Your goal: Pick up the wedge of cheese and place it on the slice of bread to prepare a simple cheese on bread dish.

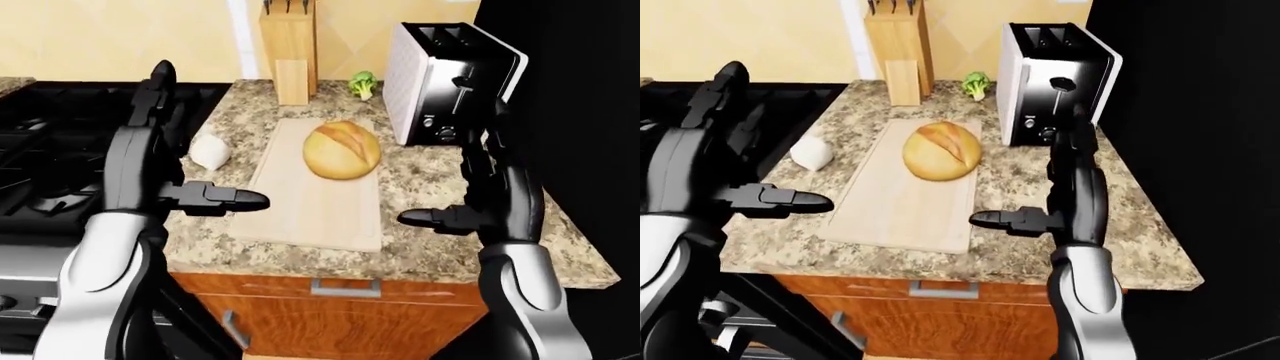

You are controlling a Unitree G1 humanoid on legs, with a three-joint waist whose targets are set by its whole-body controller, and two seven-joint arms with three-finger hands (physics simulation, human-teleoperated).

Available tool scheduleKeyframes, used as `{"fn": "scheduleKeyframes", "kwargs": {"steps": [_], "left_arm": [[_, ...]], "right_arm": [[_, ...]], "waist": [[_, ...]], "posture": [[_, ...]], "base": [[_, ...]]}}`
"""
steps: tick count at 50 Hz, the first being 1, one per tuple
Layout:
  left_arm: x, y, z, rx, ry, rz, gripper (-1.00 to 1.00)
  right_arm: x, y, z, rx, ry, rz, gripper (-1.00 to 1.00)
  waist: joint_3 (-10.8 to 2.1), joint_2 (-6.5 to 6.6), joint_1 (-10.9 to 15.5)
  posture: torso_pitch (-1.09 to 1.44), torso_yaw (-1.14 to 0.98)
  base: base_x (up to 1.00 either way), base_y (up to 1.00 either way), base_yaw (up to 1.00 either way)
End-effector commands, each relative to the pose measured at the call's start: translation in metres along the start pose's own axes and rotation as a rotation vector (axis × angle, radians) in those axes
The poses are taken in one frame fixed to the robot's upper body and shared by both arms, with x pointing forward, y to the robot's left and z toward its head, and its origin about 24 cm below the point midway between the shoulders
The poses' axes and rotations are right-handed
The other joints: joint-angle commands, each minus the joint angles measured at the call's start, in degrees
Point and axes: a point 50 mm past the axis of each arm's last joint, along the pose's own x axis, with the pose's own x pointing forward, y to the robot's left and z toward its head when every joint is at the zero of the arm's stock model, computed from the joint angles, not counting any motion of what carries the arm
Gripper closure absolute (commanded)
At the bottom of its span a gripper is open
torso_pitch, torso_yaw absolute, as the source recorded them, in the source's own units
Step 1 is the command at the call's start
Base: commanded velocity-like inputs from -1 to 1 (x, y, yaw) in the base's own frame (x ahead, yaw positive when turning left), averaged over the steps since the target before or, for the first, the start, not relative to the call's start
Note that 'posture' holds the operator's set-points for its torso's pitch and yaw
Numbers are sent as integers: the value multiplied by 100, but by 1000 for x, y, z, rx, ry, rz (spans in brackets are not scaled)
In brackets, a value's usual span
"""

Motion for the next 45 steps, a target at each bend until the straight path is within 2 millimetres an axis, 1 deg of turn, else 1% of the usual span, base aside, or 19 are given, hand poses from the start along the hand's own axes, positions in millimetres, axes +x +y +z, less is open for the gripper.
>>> {"fn": "scheduleKeyframes", "kwargs": {"steps": [1,2,3,4,5,6,7,8,9,11,12,13,14,15,17,22,29,33,45], "left_arm": [[-1,-1,11,4,-63,-11,-100],[-1,-1,12,4,-64,-10,-100],[-2,-1,12,5,-64,-10,-100],[-2,-1,12,5,-65,-10,-100],[-1,-1,13,3,-66,-9,-100],[-1,-2,14,1,-67,-10,-100],[-1,-3,14,2,-68,-12,-100],[-1,-3,14,2,-68,-13,-100],[-1,-2,13,3,-68,-12,-100],[-3,0,14,4,-70,-8,-100],[-4,1,15,4,-71,-6,-100],[-5,2,16,6,-74,-3,-100],[-7,4,17,5,-76,1,-100],[-8,4,17,8,-77,-1,-100],[-6,5,16,14,-73,-1,-100],[4,5,17,41,-66,-3,-100],[27,17,17,92,-47,41,-100],[41,25,10,140,4,72,-100],[67,40,-13,193,118,109,-100]], "right_arm": [[0,0,13,-8,-76,-3,-100],[0,0,13,-11,-76,-4,-100],[-1,-1,14,-16,-79,-5,-100],[-1,-1,14,-17,-80,-6,-100],[-2,-1,15,-18,-84,-5,-100],[-3,-1,17,-20,-92,-4,-100],[-5,-1,20,-20,-101,-5,-100],[-6,-2,21,-19,-105,-5,-100],[-6,-3,21,-22,-111,-8,-100],[-8,-3,24,-22,-117,-12,-100],[-8,-4,24,-22,-119,-14,-100],[-9,-4,25,-22,-122,-15,-100],[-11,-4,27,-19,-125,-17,-100],[-13,-5,29,-14,-127,-17,-100],[-16,-6,31,-15,-129,-19,-100],[-23,-10,37,-16,-140,-23,-100],[-27,-10,38,-15,-143,-22,-100],[-27,-7,38,-14,-143,-17,-100],[-25,2,39,-14,-150,11,-100]], "waist": [[-77,-2,-12],[-94,-106,-3],[-103,-254,8],[-169,-467,4],[-104,-224,-52],[-67,-341,-50],[101,-348,-81],[10,-330,-93],[-26,-291,-71],[40,-207,-100],[45,-145,-123],[32,-30,-150],[-19,122,-171],[19,16,-167],[-50,-34,-149],[-123,-123,-77],[-148,-129,-63],[-161,-106,-61],[-159,-88,-87]], "posture": [[0,0],[0,0],[0,0],[0,0],[0,0],[0,0],[0,0],[0,0],[0,0],[0,0],[0,0],[0,0],[0,0],[0,0],[0,0],[0,0],[0,0],[0,0],[0,0]], "base": [[9,0,0],[9,0,0],[10,0,0],[14,0,0],[16,0,0],[16,0,0],[0,0,0],[0,0,0],[0,0,0],[0,0,0],[0,0,0],[0,0,0],[0,0,0],[0,0,0],[0,0,0],[0,0,0],[0,0,0],[0,0,0],[0,0,0]]}}
